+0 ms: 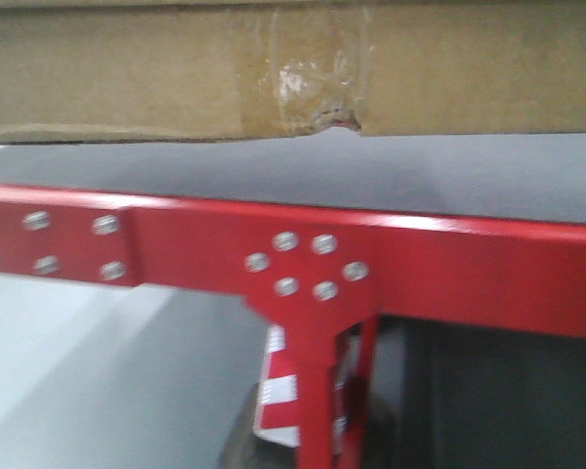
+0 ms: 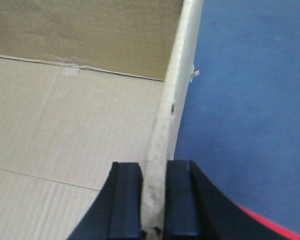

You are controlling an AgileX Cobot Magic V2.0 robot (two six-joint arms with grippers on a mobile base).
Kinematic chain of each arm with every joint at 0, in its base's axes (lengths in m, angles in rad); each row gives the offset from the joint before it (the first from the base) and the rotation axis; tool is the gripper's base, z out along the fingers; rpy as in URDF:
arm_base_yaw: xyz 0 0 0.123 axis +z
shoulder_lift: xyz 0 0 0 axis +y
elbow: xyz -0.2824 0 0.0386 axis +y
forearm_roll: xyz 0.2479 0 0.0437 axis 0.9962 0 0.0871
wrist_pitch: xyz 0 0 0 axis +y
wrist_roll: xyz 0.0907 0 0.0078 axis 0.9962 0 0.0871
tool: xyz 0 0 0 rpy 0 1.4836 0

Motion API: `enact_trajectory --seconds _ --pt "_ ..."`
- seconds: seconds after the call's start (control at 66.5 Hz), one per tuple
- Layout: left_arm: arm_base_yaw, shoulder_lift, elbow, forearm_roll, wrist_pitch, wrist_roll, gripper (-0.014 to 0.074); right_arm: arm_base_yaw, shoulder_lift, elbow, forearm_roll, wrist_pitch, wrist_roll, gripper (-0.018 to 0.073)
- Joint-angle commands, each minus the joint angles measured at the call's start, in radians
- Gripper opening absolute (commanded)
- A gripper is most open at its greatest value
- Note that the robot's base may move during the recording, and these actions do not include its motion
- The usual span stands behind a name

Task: Grab carton from right shelf to conveyor
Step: 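Carry the carton with both grippers over the red-framed conveyor, then lower the carton with both grippers onto the grey conveyor belt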

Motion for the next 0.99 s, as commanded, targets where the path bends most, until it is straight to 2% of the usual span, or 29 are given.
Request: enact_trajectory --seconds 0.0,0.12,0.376,0.978 --pt "-0.005 -0.006 -0.003 0.081 -0.021 0.005 -0.0017 0.003 -0.012 -0.004 0.012 -0.032 -0.012 -0.0067" --pt "-0.005 -0.006 -0.003 0.125 -0.021 0.005 -0.0017 0.003 -0.012 -0.004 0.012 -0.032 -0.012 -0.0067" --pt "-0.005 -0.006 -0.003 0.166 -0.021 0.005 -0.0017 0.003 -0.012 -0.004 0.012 -0.032 -0.012 -0.0067" --pt "-0.005 -0.006 -0.003 0.166 -0.021 0.005 -0.0017 0.003 -0.012 -0.004 0.012 -0.032 -0.012 -0.0067"
